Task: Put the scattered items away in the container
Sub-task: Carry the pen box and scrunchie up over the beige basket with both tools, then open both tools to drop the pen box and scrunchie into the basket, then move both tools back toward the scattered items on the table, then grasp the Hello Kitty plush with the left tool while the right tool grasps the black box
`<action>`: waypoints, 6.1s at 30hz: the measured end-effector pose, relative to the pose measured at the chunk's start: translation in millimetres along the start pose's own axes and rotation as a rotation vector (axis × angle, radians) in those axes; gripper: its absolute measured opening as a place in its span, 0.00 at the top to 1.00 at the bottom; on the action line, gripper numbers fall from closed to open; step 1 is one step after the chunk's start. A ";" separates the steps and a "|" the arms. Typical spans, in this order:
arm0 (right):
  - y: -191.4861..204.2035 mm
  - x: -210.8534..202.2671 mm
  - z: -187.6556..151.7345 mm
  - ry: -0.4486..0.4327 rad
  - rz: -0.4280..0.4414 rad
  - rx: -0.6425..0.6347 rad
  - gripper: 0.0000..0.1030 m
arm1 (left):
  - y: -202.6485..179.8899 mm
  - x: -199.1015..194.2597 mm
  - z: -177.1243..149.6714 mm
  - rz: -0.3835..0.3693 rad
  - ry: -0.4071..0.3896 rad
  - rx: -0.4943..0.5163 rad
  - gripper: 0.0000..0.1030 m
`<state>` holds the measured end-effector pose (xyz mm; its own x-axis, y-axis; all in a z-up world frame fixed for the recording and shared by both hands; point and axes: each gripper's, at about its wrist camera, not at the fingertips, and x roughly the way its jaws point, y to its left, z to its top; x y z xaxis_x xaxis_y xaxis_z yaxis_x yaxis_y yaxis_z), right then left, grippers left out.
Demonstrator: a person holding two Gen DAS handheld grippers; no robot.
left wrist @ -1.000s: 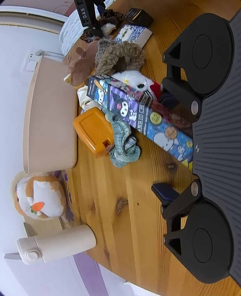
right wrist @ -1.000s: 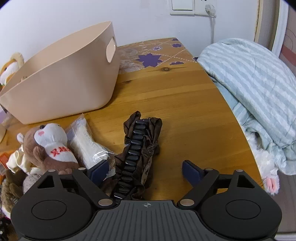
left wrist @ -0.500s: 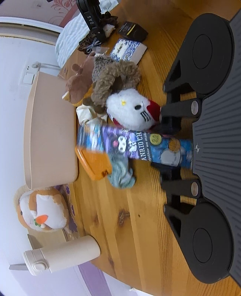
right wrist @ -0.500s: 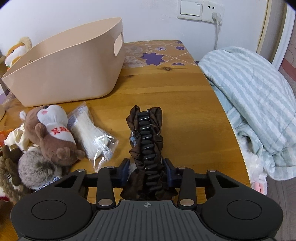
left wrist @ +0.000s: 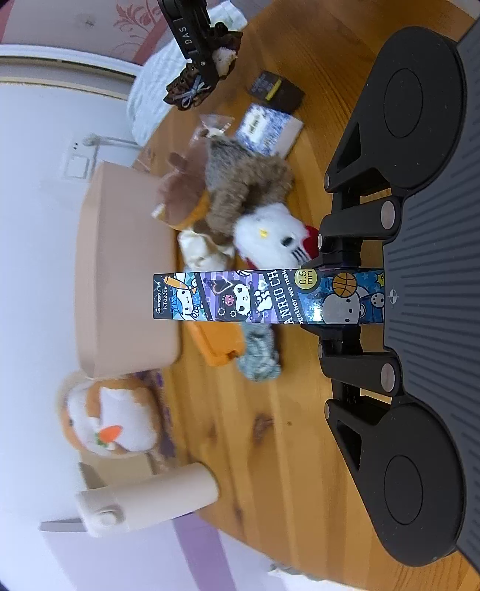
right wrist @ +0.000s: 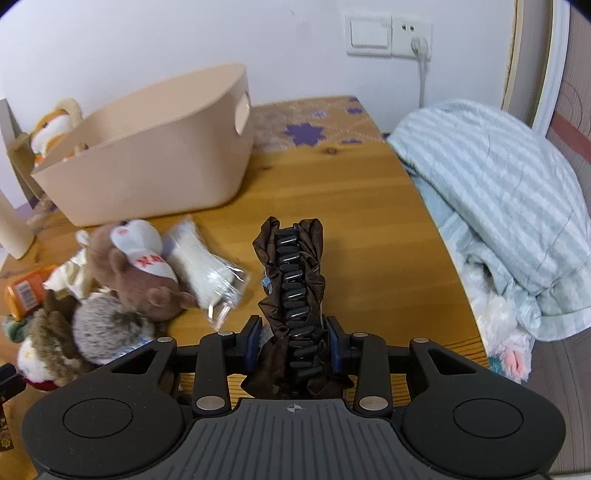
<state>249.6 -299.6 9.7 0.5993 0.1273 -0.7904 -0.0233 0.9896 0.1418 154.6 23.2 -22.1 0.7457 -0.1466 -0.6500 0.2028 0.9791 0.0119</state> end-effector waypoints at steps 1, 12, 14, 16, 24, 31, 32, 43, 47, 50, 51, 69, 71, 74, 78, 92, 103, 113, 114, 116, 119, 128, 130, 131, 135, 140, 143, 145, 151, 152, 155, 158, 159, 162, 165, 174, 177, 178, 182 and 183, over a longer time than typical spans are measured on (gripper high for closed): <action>1.3 -4.5 1.6 -0.009 0.003 -0.005 0.68 | -0.2 -2.3 2.7 0.005 -0.010 0.001 0.77; 24.5 -39.4 25.4 -0.107 0.039 -0.046 0.68 | 2.1 -13.4 47.6 0.024 -0.130 -0.052 0.77; 30.8 -41.5 29.3 -0.115 0.050 -0.055 0.68 | 3.0 -7.0 54.3 0.024 -0.131 -0.072 0.77; 37.9 -42.8 33.7 -0.121 0.059 -0.067 0.68 | 2.8 -1.6 60.8 0.029 -0.136 -0.082 0.77; 60.7 -46.1 58.9 -0.158 0.092 -0.092 0.68 | 7.4 10.3 96.8 0.053 -0.182 -0.099 0.77; 77.2 -45.8 87.2 -0.199 0.096 -0.107 0.68 | 11.9 17.4 137.7 0.093 -0.241 -0.100 0.77; 79.2 -45.6 91.6 -0.208 0.093 -0.104 0.68 | 10.8 17.1 143.8 0.097 -0.255 -0.096 0.77; 92.3 -11.8 150.2 -0.197 0.171 -0.054 0.68 | -3.1 61.8 195.5 0.143 -0.290 -0.068 0.77; 97.2 5.8 162.8 -0.197 0.166 -0.051 0.68 | -2.1 89.6 212.5 0.176 -0.266 -0.064 0.77; 102.6 16.7 174.2 -0.207 0.149 -0.053 0.68 | 0.6 108.5 225.2 0.181 -0.242 -0.083 0.77; 104.8 20.2 177.8 -0.208 0.144 -0.056 0.68 | -0.3 114.3 228.9 0.181 -0.232 -0.085 0.77; 117.1 103.3 189.4 -0.126 0.081 -0.108 0.68 | 3.6 219.9 257.4 0.169 0.066 -0.055 0.77; 119.8 108.0 188.1 -0.119 0.058 -0.124 0.68 | 5.7 227.3 256.1 0.146 0.113 -0.071 0.77; 121.4 114.5 187.3 -0.105 0.047 -0.127 0.68 | 2.4 235.9 251.6 0.142 0.167 -0.061 0.77; 124.7 122.1 183.9 -0.087 0.026 -0.141 0.68 | -8.3 238.0 247.3 0.140 0.200 -0.019 0.77; 129.8 82.9 168.5 -0.215 -0.032 -0.250 0.34 | -7.3 194.2 237.5 0.166 0.041 -0.001 0.29; 113.7 36.7 148.6 -0.276 -0.013 -0.225 0.25 | -3.4 160.4 227.3 0.192 -0.018 0.020 0.21; 111.9 -8.4 107.8 -0.358 0.000 -0.255 0.15 | -9.8 100.6 191.9 0.193 -0.071 0.053 0.19; 112.2 -12.5 103.0 -0.361 0.006 -0.260 0.15 | -10.6 95.4 188.0 0.190 -0.075 0.053 0.19; 113.4 -20.9 92.9 -0.367 0.017 -0.273 0.14 | -12.6 86.1 179.7 0.184 -0.078 0.060 0.18; 116.3 -31.6 78.5 -0.380 0.025 -0.288 0.10 | -15.6 74.0 167.1 0.196 -0.096 0.066 0.18; 118.7 -54.0 32.1 -0.377 0.058 -0.334 0.06 | -26.2 32.6 130.9 0.223 -0.165 0.027 0.18; 114.4 -58.6 21.9 -0.382 0.055 -0.330 0.06 | -30.8 24.4 122.3 0.231 -0.187 0.045 0.18; 110.9 -60.7 16.7 -0.380 0.060 -0.322 0.05 | -32.5 20.8 118.0 0.229 -0.194 0.052 0.18; 97.3 -65.3 -1.9 -0.362 0.072 -0.290 0.04 | -35.1 9.6 100.3 0.218 -0.206 0.055 0.18; 85.2 -65.2 -22.0 -0.342 0.056 -0.286 0.04 | -31.6 -0.8 73.7 0.200 -0.197 0.027 0.18; 78.1 -63.2 -31.7 -0.328 0.048 -0.286 0.04 | -31.5 -4.5 55.7 0.203 -0.193 0.028 0.18; 74.7 -61.4 -38.1 -0.318 0.046 -0.285 0.04 | -30.7 -4.8 43.7 0.197 -0.185 0.019 0.18; 71.4 -54.4 -55.9 -0.288 0.042 -0.300 0.04 | -26.7 5.6 10.7 0.119 -0.138 -0.034 0.18; 71.4 -52.3 -58.7 -0.279 0.042 -0.304 0.04 | -25.3 8.9 6.1 0.097 -0.130 -0.046 0.18; 70.5 -46.8 -64.8 -0.258 0.042 -0.313 0.04 | -21.2 17.2 -3.6 0.050 -0.113 -0.081 0.18; 69.1 -41.1 -69.8 -0.239 0.037 -0.319 0.04 | -20.8 25.7 -9.4 0.044 -0.099 -0.089 0.18; 68.3 -39.0 -70.9 -0.232 0.036 -0.321 0.04 | -20.6 28.5 -10.3 0.043 -0.093 -0.091 0.18; 65.3 -31.5 -73.9 -0.212 0.027 -0.322 0.04 | -21.1 36.4 -11.8 0.028 -0.079 -0.095 0.18; 62.1 -24.0 -76.0 -0.192 0.027 -0.319 0.04 | -23.3 43.0 -10.5 0.021 -0.070 -0.097 0.18; 64.1 -13.5 -73.5 -0.185 0.047 -0.336 0.03 | -20.7 58.7 -2.8 -0.003 -0.054 -0.142 0.18; 66.5 -10.5 -75.6 -0.179 0.052 -0.356 0.04 | -21.0 63.1 -1.8 -0.017 -0.047 -0.142 0.18; 67.5 -9.3 -76.1 -0.178 0.050 -0.362 0.04 | -21.4 64.5 -1.9 -0.020 -0.044 -0.140 0.19; 70.0 -6.1 -76.9 -0.168 0.058 -0.370 0.09 | -25.3 67.3 -2.2 -0.032 -0.047 -0.122 0.31; 70.7 -5.1 -77.4 -0.162 0.057 -0.372 0.12 | -26.6 67.3 -2.3 -0.036 -0.048 -0.115 0.33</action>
<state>183.0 -225.2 -22.4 0.7063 0.1998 -0.6791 -0.3302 0.9416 -0.0664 198.0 -12.4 -67.9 0.7695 -0.1855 -0.6111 0.1577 0.9824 -0.0997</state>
